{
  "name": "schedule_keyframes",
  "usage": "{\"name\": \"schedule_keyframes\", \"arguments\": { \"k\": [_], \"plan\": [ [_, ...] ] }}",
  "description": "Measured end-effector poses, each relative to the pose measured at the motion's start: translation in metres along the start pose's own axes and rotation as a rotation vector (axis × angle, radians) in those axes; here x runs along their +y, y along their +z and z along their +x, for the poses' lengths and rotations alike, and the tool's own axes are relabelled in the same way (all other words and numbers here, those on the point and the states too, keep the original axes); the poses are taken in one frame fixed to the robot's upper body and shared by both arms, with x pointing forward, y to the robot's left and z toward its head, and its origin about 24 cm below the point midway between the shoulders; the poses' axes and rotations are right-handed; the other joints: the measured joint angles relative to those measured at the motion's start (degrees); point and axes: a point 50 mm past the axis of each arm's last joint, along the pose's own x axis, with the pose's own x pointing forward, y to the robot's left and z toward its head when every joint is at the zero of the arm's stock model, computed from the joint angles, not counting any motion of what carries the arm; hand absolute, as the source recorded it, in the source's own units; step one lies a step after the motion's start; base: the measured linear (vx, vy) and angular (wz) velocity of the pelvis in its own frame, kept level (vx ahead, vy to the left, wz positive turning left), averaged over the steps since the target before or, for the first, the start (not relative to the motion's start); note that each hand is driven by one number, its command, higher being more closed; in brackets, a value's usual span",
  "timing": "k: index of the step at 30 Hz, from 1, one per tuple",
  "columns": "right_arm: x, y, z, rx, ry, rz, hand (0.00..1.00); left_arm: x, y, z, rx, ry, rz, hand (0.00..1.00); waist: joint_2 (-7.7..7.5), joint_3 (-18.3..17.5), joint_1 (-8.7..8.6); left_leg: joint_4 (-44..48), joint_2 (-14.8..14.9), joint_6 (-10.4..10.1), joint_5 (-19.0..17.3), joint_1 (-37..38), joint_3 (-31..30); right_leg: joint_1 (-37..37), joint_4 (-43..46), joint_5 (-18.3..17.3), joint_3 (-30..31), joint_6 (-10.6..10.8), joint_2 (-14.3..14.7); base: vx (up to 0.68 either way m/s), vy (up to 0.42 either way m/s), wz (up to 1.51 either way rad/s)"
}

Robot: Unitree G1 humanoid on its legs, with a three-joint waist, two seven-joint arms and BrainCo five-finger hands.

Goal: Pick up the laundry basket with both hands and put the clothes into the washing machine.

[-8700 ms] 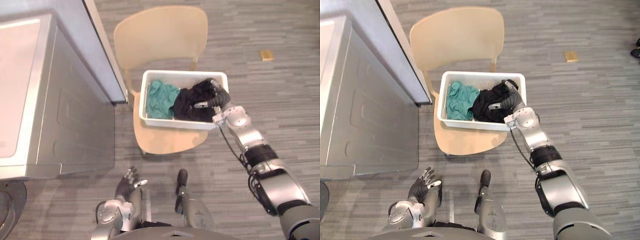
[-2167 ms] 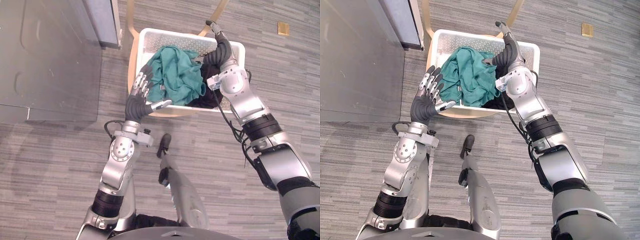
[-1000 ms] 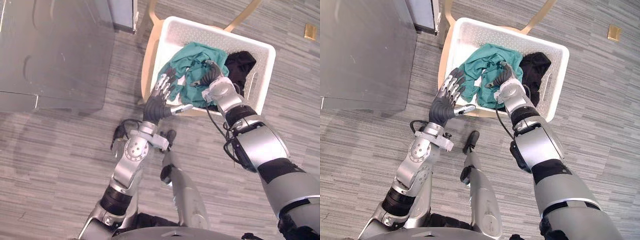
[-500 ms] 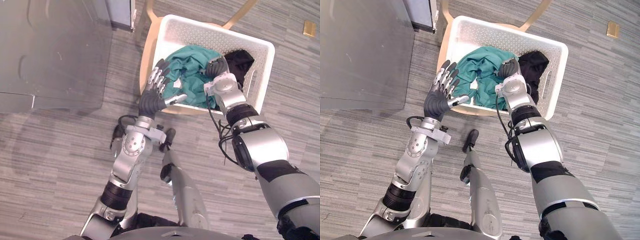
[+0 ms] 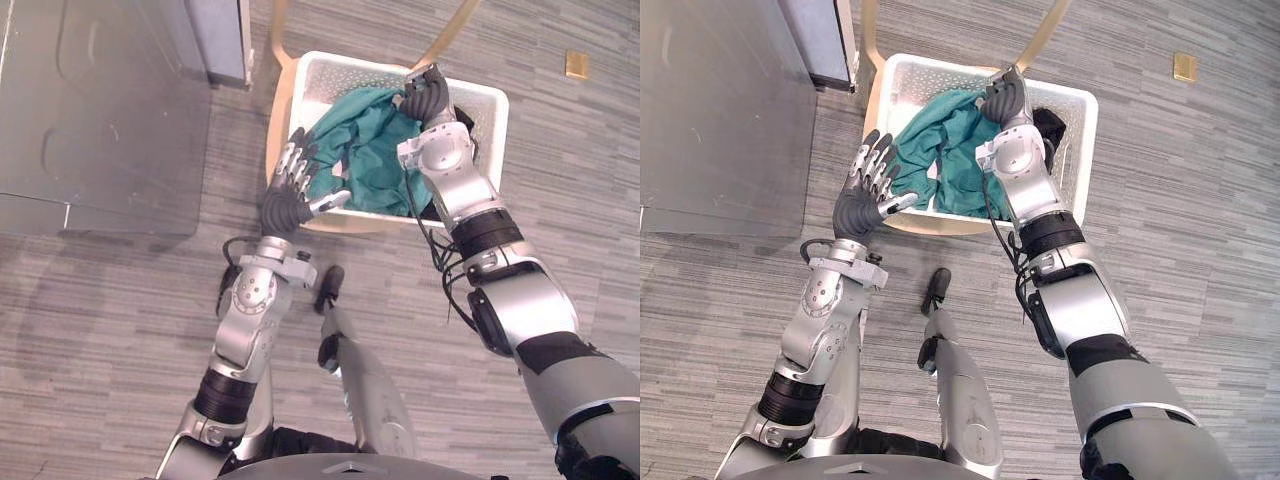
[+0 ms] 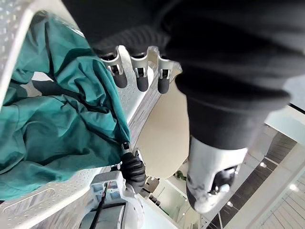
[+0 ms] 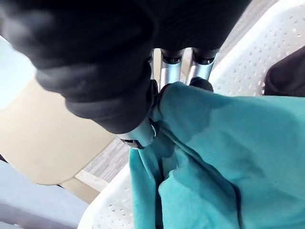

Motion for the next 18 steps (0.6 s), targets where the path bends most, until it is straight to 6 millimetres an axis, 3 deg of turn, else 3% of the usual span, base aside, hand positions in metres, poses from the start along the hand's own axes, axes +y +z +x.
{"name": "schedule_keyframes", "arguments": {
  "k": [5,14,18],
  "plan": [
    [0.001,-0.005,-0.003,0.006,0.004,-0.015,1.0,0.002,-0.002,-0.002,0.011,0.006,-0.004,0.0,0.04,0.0,-0.48,-0.1,0.0,0.0,0.0,1.2,0.3,1.0,0.0,0.4,0.1,-0.5,-0.1,-0.02,0.007,-0.01],
    [-0.011,0.01,-0.025,-0.143,-0.028,-0.008,1.0,0.01,-0.008,-0.01,0.043,0.037,0.023,0.0,0.08,0.0,-1.54,-2.6,-0.5,-0.1,0.8,5.0,1.6,3.4,0.0,-0.3,0.3,-1.0,-1.1,-0.01,0.005,0.01],
    [-0.017,0.017,-0.041,-0.209,-0.053,0.038,1.0,0.019,-0.004,-0.009,0.023,0.075,0.137,0.0,0.08,0.0,-2.4,-3.2,-0.9,0.0,1.0,6.0,2.2,4.1,0.0,-0.5,0.4,-0.9,-1.7,0.0,0.017,0.0]
  ]
}}
